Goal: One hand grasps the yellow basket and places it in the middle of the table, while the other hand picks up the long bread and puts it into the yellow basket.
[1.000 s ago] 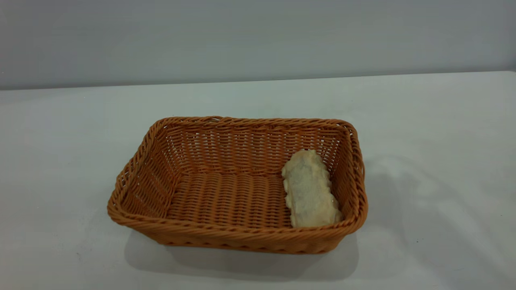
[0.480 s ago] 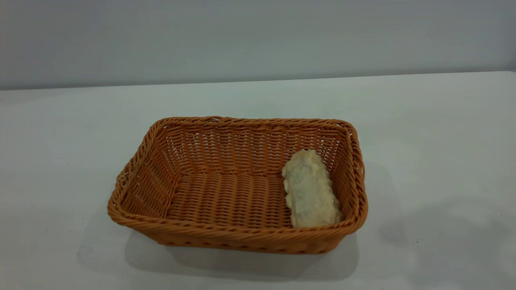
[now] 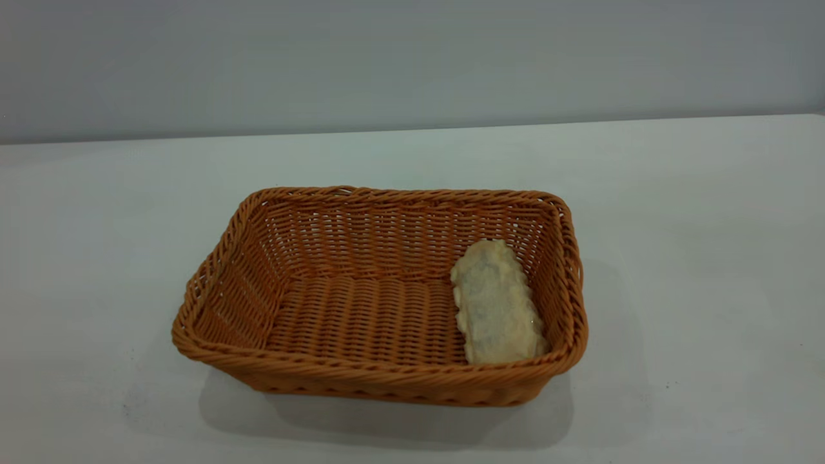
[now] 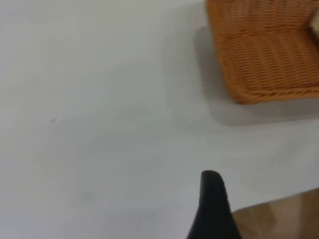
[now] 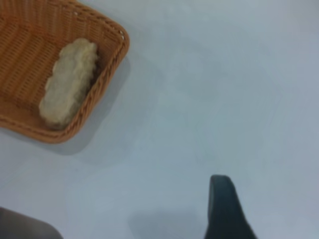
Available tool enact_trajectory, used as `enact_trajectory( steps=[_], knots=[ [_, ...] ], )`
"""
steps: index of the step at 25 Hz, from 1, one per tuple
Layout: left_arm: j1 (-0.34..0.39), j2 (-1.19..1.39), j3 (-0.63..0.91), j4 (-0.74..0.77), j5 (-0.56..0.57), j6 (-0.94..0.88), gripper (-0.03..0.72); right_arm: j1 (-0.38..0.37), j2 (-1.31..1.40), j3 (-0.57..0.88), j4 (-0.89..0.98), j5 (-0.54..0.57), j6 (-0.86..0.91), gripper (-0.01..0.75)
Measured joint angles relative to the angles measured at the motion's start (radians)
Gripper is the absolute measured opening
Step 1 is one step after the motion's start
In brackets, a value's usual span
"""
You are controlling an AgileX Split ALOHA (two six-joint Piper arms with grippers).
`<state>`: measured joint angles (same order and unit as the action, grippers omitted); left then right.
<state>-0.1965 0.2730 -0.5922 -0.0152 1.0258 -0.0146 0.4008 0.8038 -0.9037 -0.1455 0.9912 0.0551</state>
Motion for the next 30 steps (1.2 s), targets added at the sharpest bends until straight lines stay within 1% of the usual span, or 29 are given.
enact_trajectory(
  steps=[4, 8, 12, 19, 22, 27, 30],
  knots=[
    [0.000, -0.093, 0.049, 0.072, 0.046, -0.085, 0.584, 0.000, -0.181, 0.107, 0.000, 0.005, 0.025, 0.484],
    [0.000, -0.195, 0.090, 0.115, 0.093, -0.108, 0.584, 0.000, -0.330, 0.192, 0.000, 0.012, 0.033, 0.484],
    [0.000, -0.283, 0.098, 0.133, 0.108, -0.110, 0.584, 0.000, -0.458, 0.268, 0.000, 0.024, 0.045, 0.484],
    [0.000, -0.295, 0.099, 0.137, 0.113, -0.110, 0.584, 0.000, -0.637, 0.393, -0.001, 0.062, 0.069, 0.484],
    [0.000, -0.295, 0.099, 0.136, 0.113, -0.110, 0.584, 0.000, -0.700, 0.401, -0.001, 0.087, 0.088, 0.484],
    [0.000, -0.295, 0.099, 0.131, 0.113, -0.110, 0.584, 0.000, -0.788, 0.401, 0.000, 0.165, 0.104, 0.484],
    [0.000, -0.295, 0.099, 0.131, 0.113, -0.110, 0.584, 0.000, -0.819, 0.409, 0.001, 0.173, 0.104, 0.484]
  ],
)
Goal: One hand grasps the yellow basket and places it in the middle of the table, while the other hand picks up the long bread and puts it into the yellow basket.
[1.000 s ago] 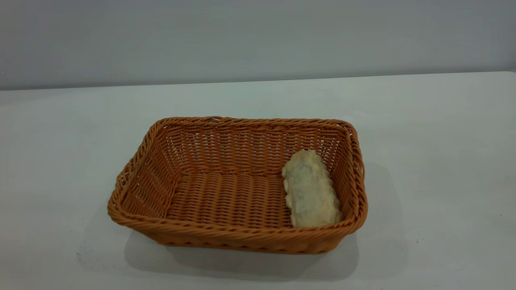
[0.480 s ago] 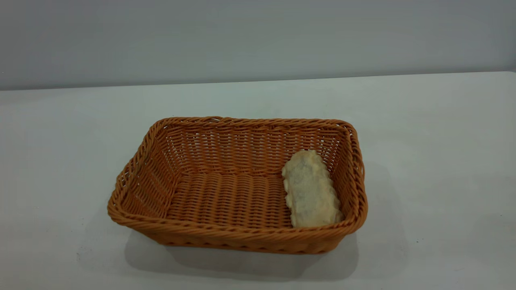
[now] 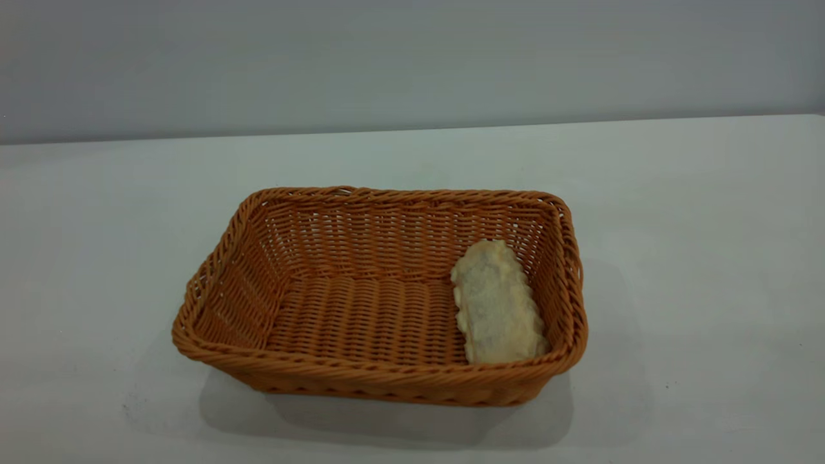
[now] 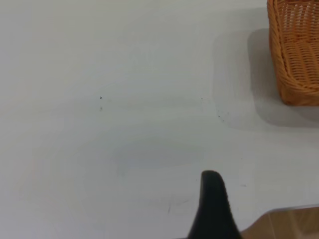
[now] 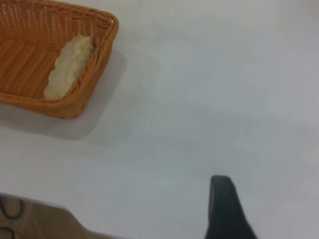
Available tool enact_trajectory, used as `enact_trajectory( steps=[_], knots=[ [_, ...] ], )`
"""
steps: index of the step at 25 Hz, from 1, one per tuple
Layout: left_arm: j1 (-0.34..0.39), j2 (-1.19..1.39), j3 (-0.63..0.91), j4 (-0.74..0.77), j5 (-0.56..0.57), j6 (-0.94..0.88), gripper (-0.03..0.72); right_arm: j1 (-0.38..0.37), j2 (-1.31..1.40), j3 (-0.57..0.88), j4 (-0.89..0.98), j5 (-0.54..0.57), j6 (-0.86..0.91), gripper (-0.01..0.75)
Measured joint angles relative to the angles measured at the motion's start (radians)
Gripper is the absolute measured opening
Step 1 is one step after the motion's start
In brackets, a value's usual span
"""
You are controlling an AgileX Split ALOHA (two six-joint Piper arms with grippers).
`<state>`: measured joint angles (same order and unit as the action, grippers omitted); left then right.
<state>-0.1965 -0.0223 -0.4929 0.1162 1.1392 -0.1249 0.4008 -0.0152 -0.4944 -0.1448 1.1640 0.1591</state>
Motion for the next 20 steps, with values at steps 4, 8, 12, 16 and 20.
enact_trajectory(
  steps=[4, 8, 12, 16, 20],
  knots=[
    [0.000, 0.000, 0.000, -0.001, 0.000, 0.000, 0.584, 0.000, -0.001, 0.014, 0.016, -0.006, 0.000, 0.484],
    [0.000, 0.000, 0.000, -0.001, 0.000, 0.000, 0.584, 0.000, -0.001, 0.014, 0.019, -0.011, 0.000, 0.484],
    [0.000, 0.000, 0.000, -0.001, 0.000, 0.000, 0.584, 0.000, -0.001, 0.014, 0.020, -0.012, 0.000, 0.484],
    [0.000, 0.000, 0.000, -0.002, 0.000, 0.000, 0.584, 0.000, -0.001, 0.014, 0.020, -0.013, 0.000, 0.484],
    [0.000, 0.000, 0.000, -0.002, 0.000, 0.000, 0.584, 0.000, -0.001, 0.014, 0.020, -0.013, 0.000, 0.484]
  ],
)
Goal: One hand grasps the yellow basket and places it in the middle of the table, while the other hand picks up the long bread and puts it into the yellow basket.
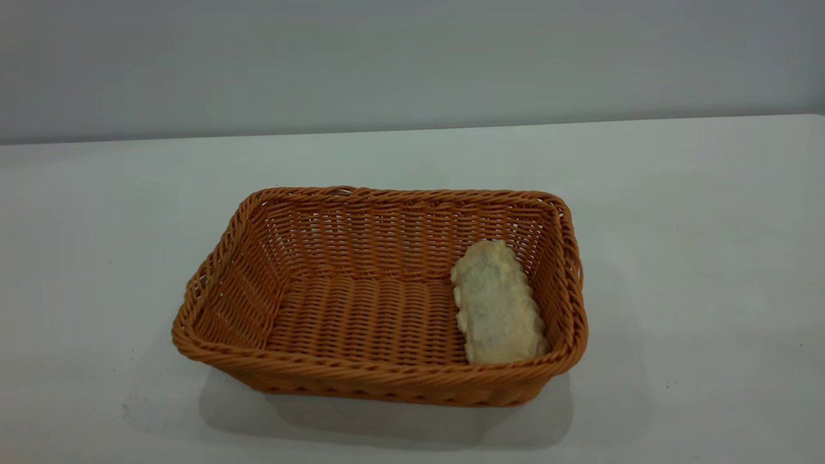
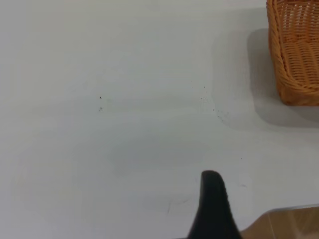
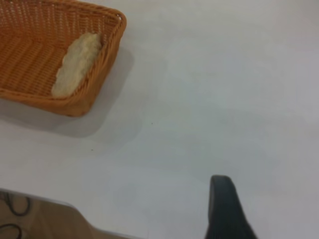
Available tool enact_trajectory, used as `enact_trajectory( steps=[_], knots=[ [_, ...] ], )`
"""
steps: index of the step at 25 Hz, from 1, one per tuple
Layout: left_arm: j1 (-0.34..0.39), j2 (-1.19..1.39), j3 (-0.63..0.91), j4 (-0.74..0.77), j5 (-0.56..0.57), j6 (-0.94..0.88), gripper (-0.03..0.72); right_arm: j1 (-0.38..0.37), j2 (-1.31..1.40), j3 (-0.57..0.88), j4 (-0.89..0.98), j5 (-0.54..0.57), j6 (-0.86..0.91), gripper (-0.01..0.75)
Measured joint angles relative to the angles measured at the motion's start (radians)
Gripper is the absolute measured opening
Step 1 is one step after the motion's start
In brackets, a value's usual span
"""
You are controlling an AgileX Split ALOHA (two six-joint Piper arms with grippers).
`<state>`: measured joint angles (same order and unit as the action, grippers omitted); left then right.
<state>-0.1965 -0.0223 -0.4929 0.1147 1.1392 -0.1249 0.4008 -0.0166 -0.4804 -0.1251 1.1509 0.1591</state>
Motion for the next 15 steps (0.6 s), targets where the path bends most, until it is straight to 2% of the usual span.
enact_trajectory(
  steps=[10, 15],
  knots=[
    [0.000, 0.000, 0.000, 0.000, 0.000, 0.001, 0.584, -0.006, 0.000, 0.000, 0.000, 0.000, 0.000, 0.484],
    [0.037, 0.000, 0.000, 0.000, 0.000, 0.001, 0.584, -0.113, 0.000, 0.000, 0.000, 0.000, 0.000, 0.484]
  ],
)
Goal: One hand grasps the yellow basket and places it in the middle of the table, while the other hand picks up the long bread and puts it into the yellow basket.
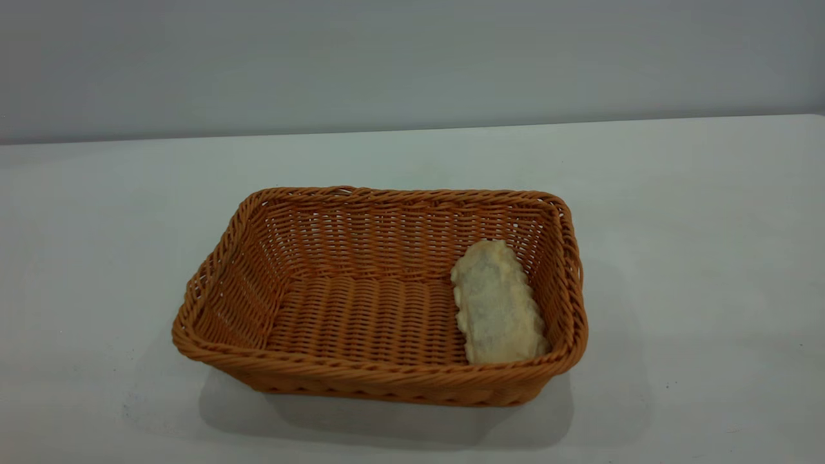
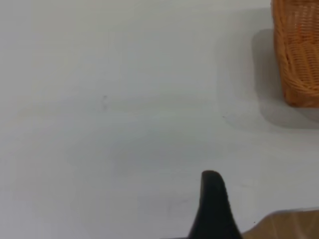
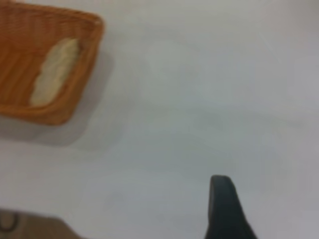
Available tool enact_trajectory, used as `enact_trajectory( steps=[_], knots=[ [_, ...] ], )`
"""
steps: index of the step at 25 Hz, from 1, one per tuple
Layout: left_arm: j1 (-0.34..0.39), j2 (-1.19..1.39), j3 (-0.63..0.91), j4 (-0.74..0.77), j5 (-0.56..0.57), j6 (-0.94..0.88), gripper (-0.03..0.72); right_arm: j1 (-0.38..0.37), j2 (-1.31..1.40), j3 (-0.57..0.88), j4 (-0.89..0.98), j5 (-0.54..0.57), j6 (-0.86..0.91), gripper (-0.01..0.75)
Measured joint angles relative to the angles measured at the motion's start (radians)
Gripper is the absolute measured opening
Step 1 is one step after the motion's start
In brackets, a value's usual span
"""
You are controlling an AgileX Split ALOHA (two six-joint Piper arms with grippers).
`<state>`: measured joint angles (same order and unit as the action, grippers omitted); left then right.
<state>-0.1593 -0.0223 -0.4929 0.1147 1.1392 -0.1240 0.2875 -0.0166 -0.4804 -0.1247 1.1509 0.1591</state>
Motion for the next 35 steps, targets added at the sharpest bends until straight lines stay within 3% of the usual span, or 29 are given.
enact_trajectory(
  steps=[4, 9, 35],
  knots=[
    [0.103, 0.000, 0.000, 0.000, 0.000, 0.001, 0.584, -0.131, 0.000, 0.000, 0.001, 0.000, 0.000, 0.484],
    [0.192, 0.000, 0.000, 0.001, 0.000, 0.001, 0.584, -0.224, 0.000, 0.000, 0.001, 0.000, 0.000, 0.484],
    [0.196, 0.000, 0.000, 0.002, 0.000, 0.001, 0.584, -0.229, 0.000, 0.000, 0.001, 0.000, 0.000, 0.484]
  ],
)
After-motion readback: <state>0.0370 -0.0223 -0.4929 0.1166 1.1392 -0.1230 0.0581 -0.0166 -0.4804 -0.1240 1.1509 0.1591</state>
